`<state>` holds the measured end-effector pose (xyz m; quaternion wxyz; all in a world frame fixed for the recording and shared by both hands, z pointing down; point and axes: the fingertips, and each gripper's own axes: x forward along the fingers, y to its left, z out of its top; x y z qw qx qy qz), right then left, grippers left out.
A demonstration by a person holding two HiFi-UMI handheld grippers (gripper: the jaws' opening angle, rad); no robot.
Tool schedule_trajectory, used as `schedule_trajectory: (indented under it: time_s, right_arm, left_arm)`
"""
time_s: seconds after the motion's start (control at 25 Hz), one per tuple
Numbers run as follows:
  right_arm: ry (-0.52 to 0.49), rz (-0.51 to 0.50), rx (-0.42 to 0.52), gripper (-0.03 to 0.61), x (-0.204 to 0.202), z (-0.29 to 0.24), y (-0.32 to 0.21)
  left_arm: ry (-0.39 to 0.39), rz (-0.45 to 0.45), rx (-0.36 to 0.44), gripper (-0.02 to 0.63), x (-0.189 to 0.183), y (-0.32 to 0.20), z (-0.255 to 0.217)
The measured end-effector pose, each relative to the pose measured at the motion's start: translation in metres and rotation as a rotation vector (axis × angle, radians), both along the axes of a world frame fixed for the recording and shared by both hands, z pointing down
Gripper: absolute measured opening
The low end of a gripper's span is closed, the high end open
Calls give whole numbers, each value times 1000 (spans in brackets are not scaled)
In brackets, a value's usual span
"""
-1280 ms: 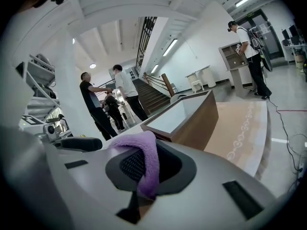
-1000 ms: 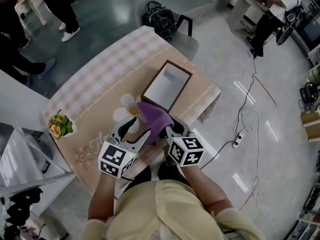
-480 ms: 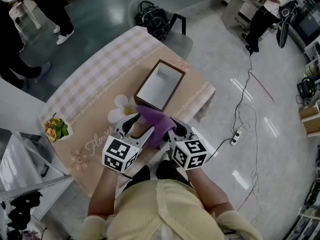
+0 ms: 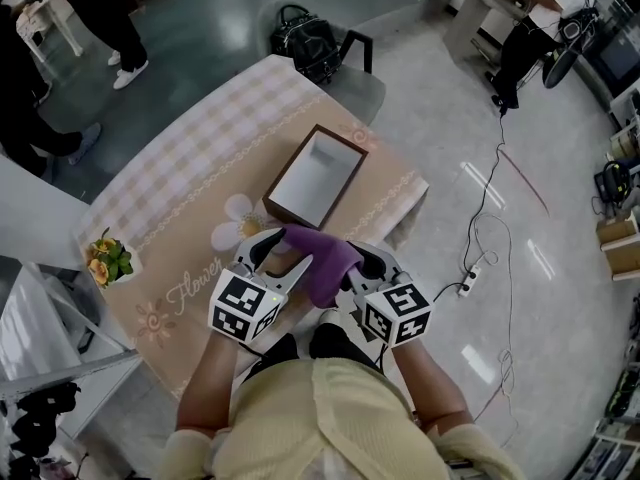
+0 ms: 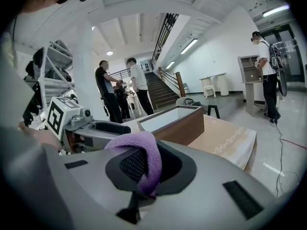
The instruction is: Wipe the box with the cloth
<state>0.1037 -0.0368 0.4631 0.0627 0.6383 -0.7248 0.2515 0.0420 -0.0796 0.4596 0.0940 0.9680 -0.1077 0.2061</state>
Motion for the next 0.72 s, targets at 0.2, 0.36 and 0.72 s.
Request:
schedule_trajectory:
  time_s: [0.2,0.36,0.72]
  right_arm:
    - [-15,-53,14,44,19,-12,7]
    - [21,-63,42,44,45,-32,6]
    - [198,-14,96,44,137,-65,-7]
  left_arm:
    - [0,-8,-3,265,3,-3,2]
    - [-7,-24,12,265,6,-7,-2]
    - [-54,-76,55,265,6,-12,-1]
